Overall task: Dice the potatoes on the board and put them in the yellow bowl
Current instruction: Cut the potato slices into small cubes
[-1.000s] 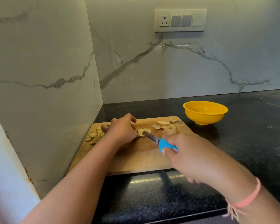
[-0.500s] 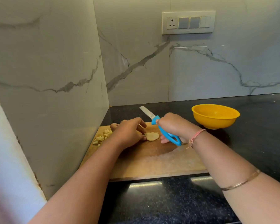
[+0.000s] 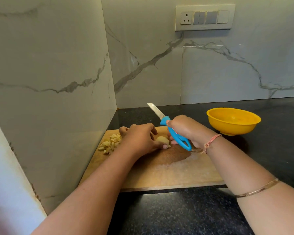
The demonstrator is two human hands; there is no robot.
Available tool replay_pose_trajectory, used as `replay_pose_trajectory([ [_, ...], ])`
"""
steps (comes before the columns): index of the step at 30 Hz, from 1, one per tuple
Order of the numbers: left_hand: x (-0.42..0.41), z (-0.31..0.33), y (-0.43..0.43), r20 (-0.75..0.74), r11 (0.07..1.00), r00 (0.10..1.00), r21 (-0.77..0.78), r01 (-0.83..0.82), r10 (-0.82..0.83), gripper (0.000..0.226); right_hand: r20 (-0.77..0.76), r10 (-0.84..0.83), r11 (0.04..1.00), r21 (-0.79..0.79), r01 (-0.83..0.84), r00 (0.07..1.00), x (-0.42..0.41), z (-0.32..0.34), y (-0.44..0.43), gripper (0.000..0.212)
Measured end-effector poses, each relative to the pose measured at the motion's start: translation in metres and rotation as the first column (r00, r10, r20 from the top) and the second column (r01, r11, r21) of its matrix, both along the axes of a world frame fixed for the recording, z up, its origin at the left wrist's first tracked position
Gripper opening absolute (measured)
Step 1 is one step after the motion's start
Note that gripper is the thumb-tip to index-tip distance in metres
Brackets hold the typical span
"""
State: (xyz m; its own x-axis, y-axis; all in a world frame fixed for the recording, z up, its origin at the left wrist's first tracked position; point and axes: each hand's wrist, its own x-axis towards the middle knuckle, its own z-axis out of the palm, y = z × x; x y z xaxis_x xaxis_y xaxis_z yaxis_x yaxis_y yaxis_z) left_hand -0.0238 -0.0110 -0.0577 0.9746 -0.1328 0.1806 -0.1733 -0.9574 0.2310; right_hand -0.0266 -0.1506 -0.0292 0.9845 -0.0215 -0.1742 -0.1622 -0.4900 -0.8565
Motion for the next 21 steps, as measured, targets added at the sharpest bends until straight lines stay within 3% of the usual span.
replay_pose_trajectory([
  [8, 0.0, 0.002, 0.001, -0.112, 0.971, 0.986, -0.216, 0.098, -0.124, 0.047, 0.02, 0.033, 0.999, -0.024, -0.033, 0.999, -0.004, -0.003, 0.002, 0.024],
  [11, 0.005, -0.001, -0.001, -0.115, 0.967, 0.989, -0.248, 0.059, -0.089, 0.047, 0.06, 0.045, 0.998, -0.05, -0.042, 0.997, -0.004, -0.005, 0.003, 0.021],
  [17, 0.002, -0.007, -0.012, -0.01, 0.99, 0.998, -0.122, -0.069, 0.068, 0.043, 0.138, 0.026, 0.994, -0.109, -0.011, 0.99, -0.001, -0.003, 0.0, 0.025],
  [21, -0.003, -0.006, -0.017, 0.059, 0.994, 0.992, -0.031, -0.107, 0.108, 0.039, 0.04, -0.013, 0.999, -0.041, 0.014, 0.999, -0.003, -0.001, -0.004, 0.032],
])
